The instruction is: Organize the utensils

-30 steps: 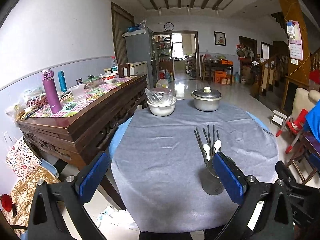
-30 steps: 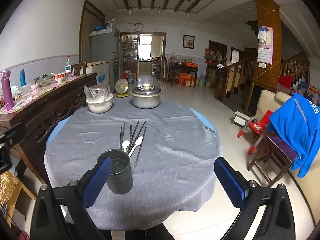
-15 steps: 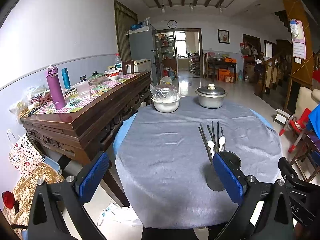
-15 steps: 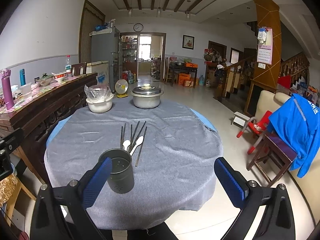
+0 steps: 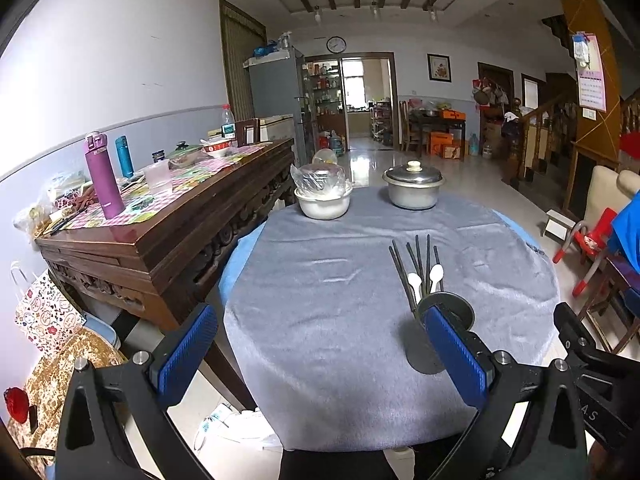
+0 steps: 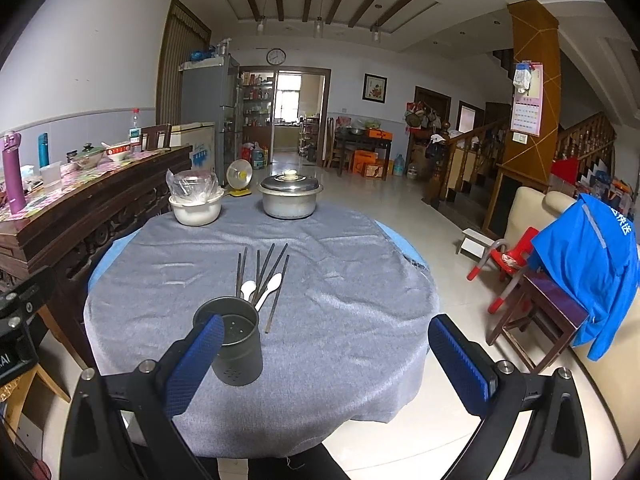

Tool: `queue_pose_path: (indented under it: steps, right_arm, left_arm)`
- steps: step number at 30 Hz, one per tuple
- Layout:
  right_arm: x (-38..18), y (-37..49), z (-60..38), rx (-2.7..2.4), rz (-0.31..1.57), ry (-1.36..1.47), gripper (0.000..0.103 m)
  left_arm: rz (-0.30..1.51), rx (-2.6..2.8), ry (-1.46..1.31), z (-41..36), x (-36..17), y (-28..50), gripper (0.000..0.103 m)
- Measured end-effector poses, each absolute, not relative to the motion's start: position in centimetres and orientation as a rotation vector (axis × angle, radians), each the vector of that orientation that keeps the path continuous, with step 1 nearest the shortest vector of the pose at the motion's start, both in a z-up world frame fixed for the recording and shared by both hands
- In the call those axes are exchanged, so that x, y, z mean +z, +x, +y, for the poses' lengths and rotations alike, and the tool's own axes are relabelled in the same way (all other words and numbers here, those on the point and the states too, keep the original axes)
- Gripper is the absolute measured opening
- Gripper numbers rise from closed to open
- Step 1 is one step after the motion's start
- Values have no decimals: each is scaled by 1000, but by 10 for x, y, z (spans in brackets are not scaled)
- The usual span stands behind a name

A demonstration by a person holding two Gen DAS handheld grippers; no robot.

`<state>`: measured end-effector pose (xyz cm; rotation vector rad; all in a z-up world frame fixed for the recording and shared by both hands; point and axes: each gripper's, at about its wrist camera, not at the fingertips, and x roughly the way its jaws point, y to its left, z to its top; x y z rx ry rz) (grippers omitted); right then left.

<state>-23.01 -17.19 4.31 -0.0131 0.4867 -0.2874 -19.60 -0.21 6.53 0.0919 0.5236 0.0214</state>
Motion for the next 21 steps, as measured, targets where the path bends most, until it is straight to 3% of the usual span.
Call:
queue_pose_path:
  steps: [21]
  right_arm:
    - [43, -231, -177, -290, 499, 2, 103]
  left_arm:
    - [533, 16, 93, -4, 63, -197, 103]
